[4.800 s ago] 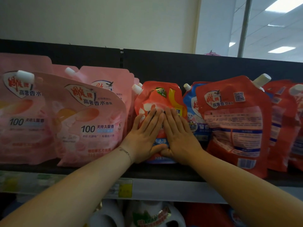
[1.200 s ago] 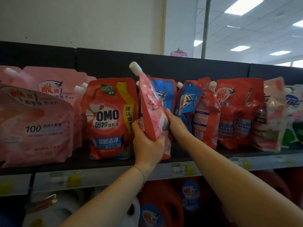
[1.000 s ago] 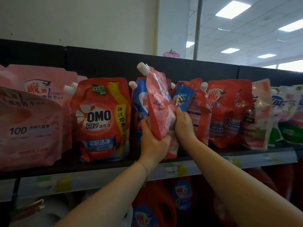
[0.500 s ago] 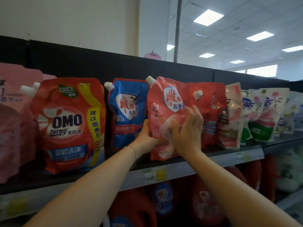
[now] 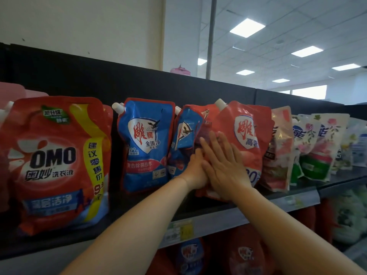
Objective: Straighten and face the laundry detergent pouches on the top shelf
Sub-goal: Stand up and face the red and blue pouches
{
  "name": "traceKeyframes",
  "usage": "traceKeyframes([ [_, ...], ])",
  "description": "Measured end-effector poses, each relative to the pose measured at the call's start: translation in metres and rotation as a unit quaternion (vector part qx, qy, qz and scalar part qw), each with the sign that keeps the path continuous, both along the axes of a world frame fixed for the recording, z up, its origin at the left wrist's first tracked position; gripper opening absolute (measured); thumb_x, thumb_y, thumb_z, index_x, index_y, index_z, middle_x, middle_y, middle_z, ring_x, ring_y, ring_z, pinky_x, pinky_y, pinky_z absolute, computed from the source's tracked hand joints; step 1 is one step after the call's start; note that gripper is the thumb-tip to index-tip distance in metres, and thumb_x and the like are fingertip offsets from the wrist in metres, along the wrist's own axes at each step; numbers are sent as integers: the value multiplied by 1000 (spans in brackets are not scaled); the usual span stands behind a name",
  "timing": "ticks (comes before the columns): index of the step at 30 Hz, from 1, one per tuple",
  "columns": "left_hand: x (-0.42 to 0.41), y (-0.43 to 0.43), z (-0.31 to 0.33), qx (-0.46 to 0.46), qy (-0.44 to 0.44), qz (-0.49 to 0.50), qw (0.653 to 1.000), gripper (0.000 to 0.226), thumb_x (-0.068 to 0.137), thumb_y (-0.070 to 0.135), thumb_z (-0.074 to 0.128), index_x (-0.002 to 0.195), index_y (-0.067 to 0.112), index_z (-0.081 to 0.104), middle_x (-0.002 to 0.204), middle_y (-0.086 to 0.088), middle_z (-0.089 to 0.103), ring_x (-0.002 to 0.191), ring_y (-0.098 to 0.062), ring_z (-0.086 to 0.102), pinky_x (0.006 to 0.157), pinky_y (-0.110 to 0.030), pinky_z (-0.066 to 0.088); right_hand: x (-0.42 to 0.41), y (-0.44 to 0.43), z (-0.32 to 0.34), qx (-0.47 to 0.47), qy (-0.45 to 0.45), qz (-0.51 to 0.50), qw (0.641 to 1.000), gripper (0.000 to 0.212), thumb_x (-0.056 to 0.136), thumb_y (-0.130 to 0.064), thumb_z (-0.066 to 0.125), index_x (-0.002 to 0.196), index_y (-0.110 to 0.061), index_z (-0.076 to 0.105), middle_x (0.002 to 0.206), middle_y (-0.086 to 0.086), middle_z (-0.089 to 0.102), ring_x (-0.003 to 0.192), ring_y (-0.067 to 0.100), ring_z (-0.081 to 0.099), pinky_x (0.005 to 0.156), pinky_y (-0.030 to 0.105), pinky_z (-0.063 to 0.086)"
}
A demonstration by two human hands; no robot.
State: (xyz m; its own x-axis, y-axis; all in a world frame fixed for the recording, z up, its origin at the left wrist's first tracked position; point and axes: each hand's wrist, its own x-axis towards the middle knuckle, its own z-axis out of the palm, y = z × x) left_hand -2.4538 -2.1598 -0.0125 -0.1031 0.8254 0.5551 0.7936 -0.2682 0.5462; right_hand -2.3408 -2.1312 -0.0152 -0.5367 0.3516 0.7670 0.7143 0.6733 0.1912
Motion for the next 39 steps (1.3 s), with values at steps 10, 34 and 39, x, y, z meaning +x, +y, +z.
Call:
traceKeyframes([
  [10, -24, -21, 26, -233, -86, 2, 969, 40, 71, 34, 80, 104, 19, 62, 104, 1, 65, 94, -13, 61, 81, -27, 52, 6, 23, 10, -33, -35, -47, 998, 62, 92, -61, 5, 149, -37, 11, 154, -6, -29, 139, 14, -33, 109, 37, -15],
  [34, -17, -9, 6, 34, 110, 315, 942, 20, 95, 17, 49, 98, 5, 65, 102, -13, 66, 95, -31, 62, 74, -35, 45, -28, 32, -10, 87, -14, -52, 995, 44, 89, -44, 31, 119, -25, 57, 159, 11, 12, 147, 29, -1, 112, 47, 3],
  [39, -21, -24, 0, 105, 91, 238, 961, 17, 93, 10, 51, 86, 0, 64, 97, -15, 61, 90, -29, 57, 71, -26, 35, -30, 36, -10, 89, -11, -55, 994, 51, 88, -45, 31, 124, -20, 58, 159, 13, 9, 147, 29, 0, 112, 45, 4],
])
